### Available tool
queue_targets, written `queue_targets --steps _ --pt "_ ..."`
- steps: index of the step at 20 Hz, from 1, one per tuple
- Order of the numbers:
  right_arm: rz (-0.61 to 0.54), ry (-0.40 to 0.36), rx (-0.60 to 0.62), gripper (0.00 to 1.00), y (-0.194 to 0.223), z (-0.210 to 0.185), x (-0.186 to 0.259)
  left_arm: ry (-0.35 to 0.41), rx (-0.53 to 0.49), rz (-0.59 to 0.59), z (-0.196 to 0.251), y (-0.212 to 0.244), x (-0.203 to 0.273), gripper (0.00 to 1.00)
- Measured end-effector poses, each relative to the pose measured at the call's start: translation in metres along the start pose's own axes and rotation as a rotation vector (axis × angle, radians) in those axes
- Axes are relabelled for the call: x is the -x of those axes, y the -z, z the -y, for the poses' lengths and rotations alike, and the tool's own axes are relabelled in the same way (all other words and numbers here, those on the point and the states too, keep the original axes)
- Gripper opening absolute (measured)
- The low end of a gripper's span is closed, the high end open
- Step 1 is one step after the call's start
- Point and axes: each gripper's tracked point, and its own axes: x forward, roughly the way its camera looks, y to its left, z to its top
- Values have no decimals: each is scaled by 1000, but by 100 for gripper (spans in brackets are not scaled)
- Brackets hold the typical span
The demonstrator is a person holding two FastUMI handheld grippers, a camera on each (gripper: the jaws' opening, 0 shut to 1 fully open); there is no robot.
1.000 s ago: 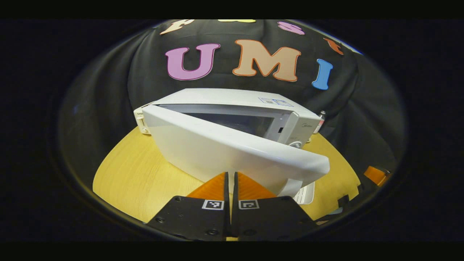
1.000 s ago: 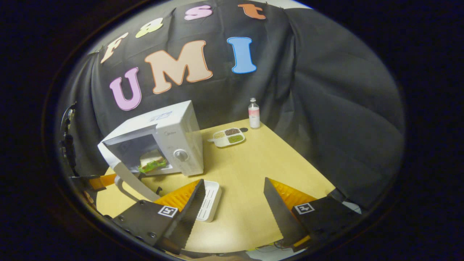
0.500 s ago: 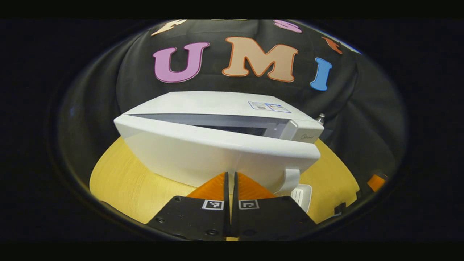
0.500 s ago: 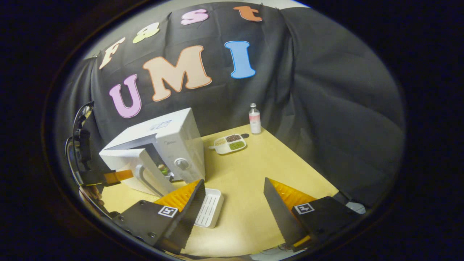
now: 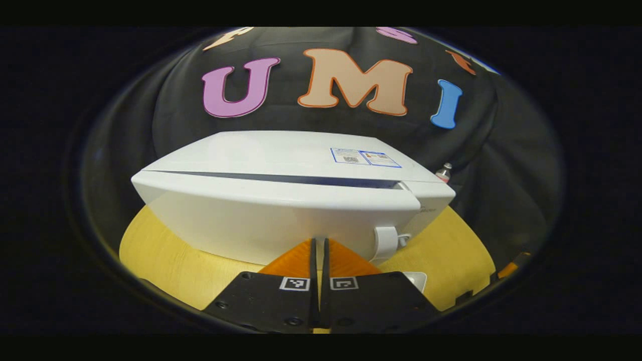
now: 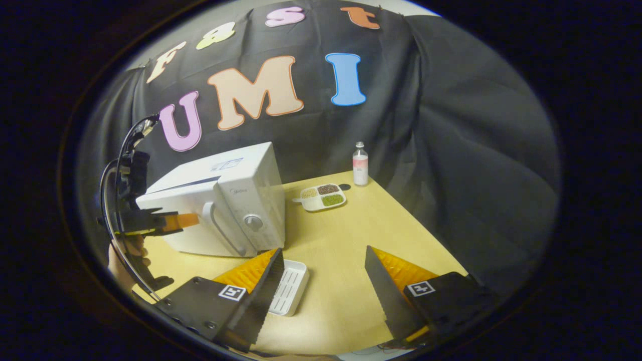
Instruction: Open the microwave oven with the left hand, put the food in, and close the microwave oven.
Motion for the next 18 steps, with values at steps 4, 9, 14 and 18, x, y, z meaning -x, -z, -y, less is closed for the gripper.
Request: queue_targets --steps 4,9,14,18 --pt "-35 -7 3 92 5 -1 -8 -30 -14 -2 -1 0 -2 0" --pt "-67 -11 36 100 10 -3 -14 -37 12 17 0 0 -3 1" --pt "-67 -33 44 100 10 -6 -15 -34 40 30 0 -1 -4 1" --pt "-70 -34 53 100 11 -6 -15 -40 51 37 1 -1 -4 1"
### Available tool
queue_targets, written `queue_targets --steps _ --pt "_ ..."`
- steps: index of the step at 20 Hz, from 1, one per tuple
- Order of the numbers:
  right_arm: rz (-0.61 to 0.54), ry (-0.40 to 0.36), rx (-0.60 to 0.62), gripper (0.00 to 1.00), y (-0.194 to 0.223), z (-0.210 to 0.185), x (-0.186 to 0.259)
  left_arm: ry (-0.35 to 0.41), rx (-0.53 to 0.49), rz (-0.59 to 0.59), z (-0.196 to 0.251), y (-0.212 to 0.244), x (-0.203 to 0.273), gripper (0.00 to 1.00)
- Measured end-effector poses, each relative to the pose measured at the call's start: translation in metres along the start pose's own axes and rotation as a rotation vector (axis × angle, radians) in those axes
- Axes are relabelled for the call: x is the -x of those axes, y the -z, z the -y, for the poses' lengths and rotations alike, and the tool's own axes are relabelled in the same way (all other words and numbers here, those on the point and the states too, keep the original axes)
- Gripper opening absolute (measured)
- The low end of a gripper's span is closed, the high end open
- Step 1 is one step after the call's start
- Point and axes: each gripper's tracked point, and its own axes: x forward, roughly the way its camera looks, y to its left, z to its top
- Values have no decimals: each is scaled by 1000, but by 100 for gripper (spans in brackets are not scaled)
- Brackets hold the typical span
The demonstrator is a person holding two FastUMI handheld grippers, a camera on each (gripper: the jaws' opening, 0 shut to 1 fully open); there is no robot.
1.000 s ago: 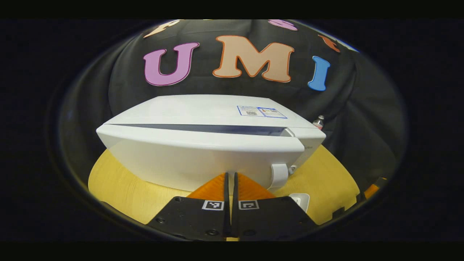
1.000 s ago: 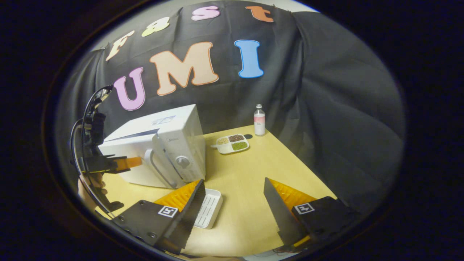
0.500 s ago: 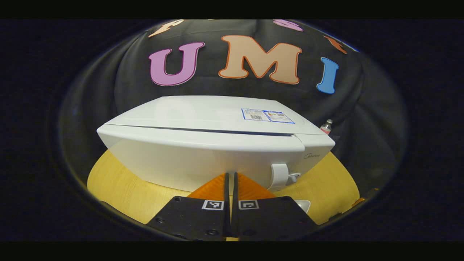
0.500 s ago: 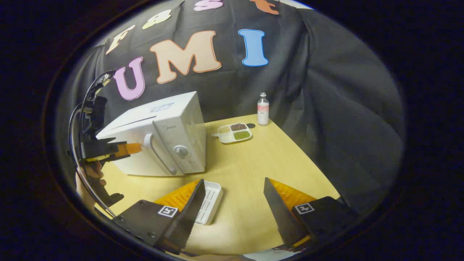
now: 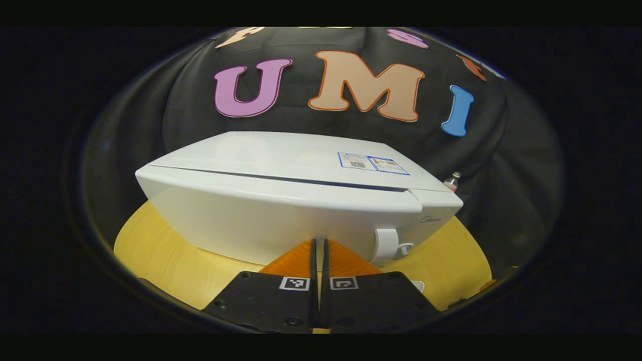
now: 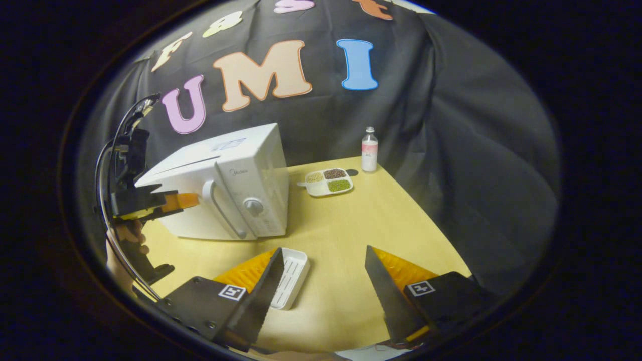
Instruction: Open the microwave oven with the left hand, put the food in, and close the microwave oven.
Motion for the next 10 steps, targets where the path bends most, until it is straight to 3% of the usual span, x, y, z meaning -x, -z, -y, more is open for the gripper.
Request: queue_targets --steps 7,8,9,10 --pt "11 -11 37 100 -3 -5 4 16 36 81 -2 -12 -7 2" --pt "9 -12 36 92 -3 -6 5 25 57 63 -1 -8 -5 0" --pt "7 -17 34 100 -5 -7 6 31 62 70 -1 -10 -5 0" --pt "10 -25 28 100 -7 -7 7 34 59 74 -2 -12 -5 1"
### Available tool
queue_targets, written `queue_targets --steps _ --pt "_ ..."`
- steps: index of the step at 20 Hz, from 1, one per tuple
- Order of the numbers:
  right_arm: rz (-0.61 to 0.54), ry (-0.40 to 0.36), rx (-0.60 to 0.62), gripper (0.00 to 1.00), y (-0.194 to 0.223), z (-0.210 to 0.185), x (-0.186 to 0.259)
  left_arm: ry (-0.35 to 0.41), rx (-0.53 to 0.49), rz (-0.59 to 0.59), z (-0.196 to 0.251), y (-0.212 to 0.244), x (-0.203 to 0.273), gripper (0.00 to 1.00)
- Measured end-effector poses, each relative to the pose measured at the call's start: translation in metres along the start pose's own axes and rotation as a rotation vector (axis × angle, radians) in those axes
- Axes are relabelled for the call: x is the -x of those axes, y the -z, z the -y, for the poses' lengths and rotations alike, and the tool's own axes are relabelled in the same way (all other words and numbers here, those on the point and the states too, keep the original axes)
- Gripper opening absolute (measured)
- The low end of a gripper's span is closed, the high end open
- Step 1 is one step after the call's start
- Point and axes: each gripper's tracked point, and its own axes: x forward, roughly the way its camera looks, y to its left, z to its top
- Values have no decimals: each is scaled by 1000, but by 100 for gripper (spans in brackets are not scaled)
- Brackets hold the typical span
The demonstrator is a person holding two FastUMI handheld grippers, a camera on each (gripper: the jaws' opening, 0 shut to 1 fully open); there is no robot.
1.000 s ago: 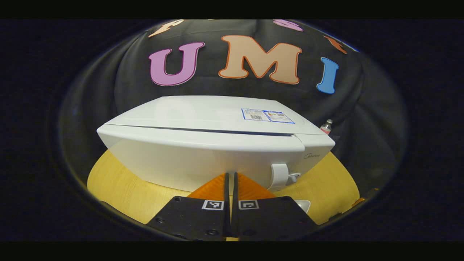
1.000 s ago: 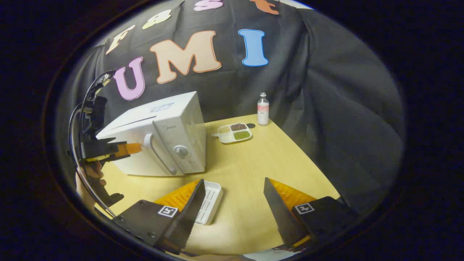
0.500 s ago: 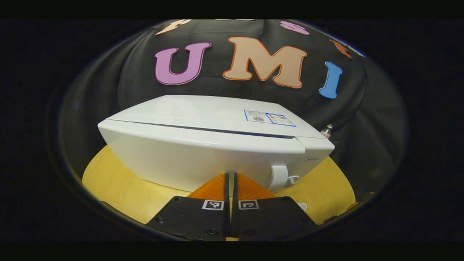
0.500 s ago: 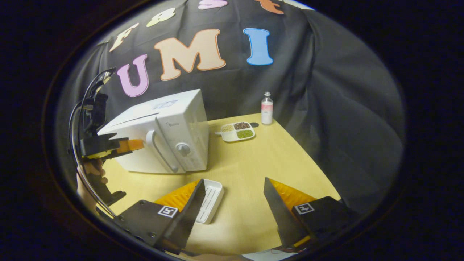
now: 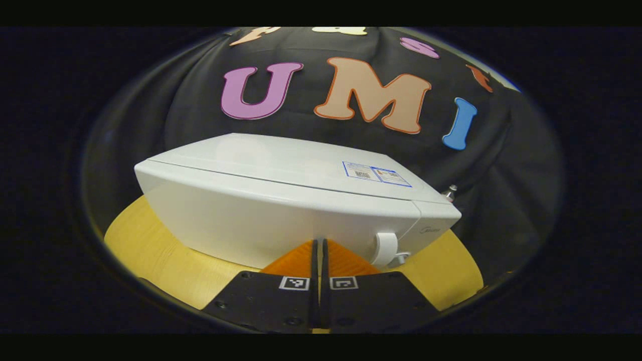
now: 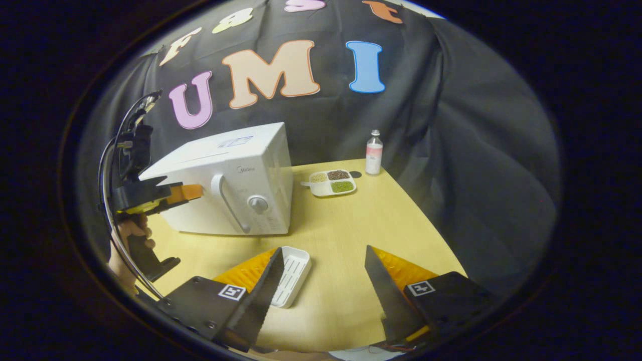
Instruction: Open the microwave oven with the left hand, put the food in, and close the microwave oven.
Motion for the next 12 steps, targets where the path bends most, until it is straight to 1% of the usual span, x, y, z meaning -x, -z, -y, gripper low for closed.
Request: queue_targets --steps 3,5,6,7,8,10,12 --pt "-4 -31 -67 100 -10 -6 2 5 -70 -20 1 0 5 1" --pt "-6 -43 -99 100 -15 -5 4 33 -123 37 11 -17 14 1" --pt "1 -43 -98 100 -18 -3 5 52 -153 60 16 -25 22 1" --pt "11 -36 -91 100 -23 1 4 55 -188 71 19 -29 32 0" --pt "23 -33 -86 100 -29 2 4 58 -217 76 18 -26 39 4" --pt "59 -47 -92 100 -44 -3 6 75 -236 80 23 -25 64 8" --pt "101 -80 -95 100 -60 -16 10 76 -221 74 23 -22 88 9"
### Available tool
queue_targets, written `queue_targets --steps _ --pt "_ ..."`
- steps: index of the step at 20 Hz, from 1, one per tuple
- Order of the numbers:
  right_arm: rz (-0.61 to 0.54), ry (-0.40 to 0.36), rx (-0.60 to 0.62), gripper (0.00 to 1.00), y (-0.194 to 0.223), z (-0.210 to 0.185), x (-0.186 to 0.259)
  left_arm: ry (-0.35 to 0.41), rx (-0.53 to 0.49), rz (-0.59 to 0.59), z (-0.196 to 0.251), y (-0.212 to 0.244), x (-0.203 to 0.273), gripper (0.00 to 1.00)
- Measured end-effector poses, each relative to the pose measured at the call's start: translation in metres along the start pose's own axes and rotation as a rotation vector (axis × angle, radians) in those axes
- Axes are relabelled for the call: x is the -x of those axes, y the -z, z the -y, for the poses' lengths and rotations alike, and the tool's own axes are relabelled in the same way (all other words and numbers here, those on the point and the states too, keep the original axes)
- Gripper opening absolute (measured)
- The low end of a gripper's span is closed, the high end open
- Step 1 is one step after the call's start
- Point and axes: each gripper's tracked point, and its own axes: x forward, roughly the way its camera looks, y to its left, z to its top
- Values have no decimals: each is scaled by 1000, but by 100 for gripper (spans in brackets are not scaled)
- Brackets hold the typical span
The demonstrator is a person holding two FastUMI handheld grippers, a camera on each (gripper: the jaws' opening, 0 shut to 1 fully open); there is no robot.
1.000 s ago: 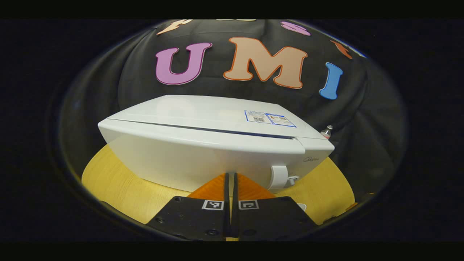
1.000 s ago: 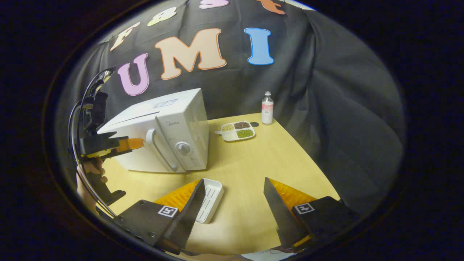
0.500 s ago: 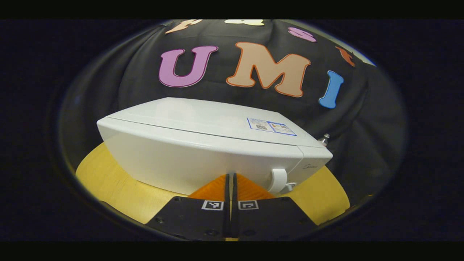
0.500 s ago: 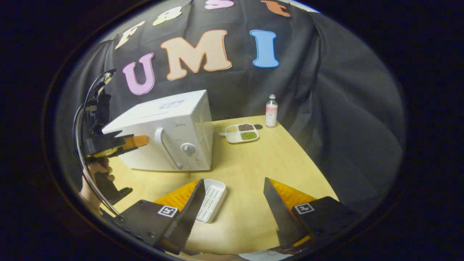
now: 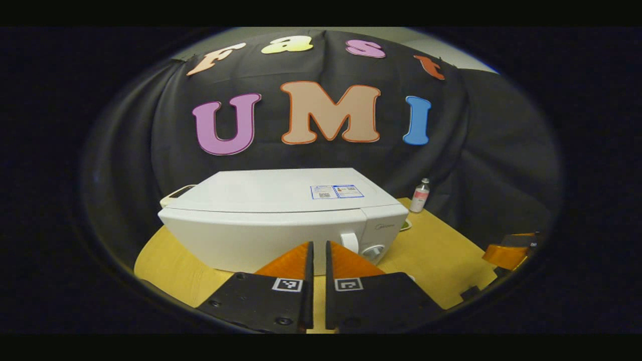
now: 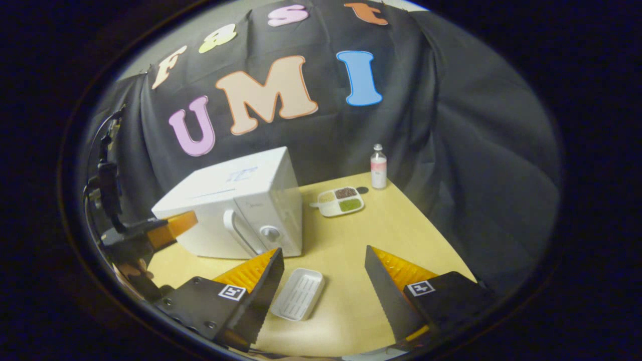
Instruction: Open the microwave oven with the left hand, put the food in, and close the microwave oven.
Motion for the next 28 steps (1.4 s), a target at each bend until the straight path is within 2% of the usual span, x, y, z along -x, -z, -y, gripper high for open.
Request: queue_targets --steps 1,3,4,5,8,13,14,17,18,19,28 --pt "18 -14 4 100 -7 -6 1 -2 9 6 1 -1 11 13" --pt "53 -51 11 100 -22 -21 5 -21 -5 29 -3 -9 33 13" --pt "63 -75 11 92 -28 -30 7 -36 -30 44 -6 -15 41 19" --pt "72 -96 16 92 -33 -37 9 -56 -64 54 -13 -18 47 22" --pt "105 -135 56 92 -51 -48 20 -138 -114 93 -34 -32 71 100" --pt "169 -164 77 92 -81 -59 33 -205 -62 141 -53 -55 96 98" --pt "181 -161 84 99 -86 -58 36 -207 -38 155 -54 -61 99 98" --pt "217 -158 113 99 -99 -58 41 -202 53 174 -55 -65 108 98" --pt "226 -160 120 91 -101 -58 43 -203 71 173 -57 -65 110 98" --pt "232 -161 126 91 -103 -58 44 -209 80 171 -59 -63 112 98" --pt "218 -184 139 91 -94 -67 50 -228 65 144 -63 -48 122 96"
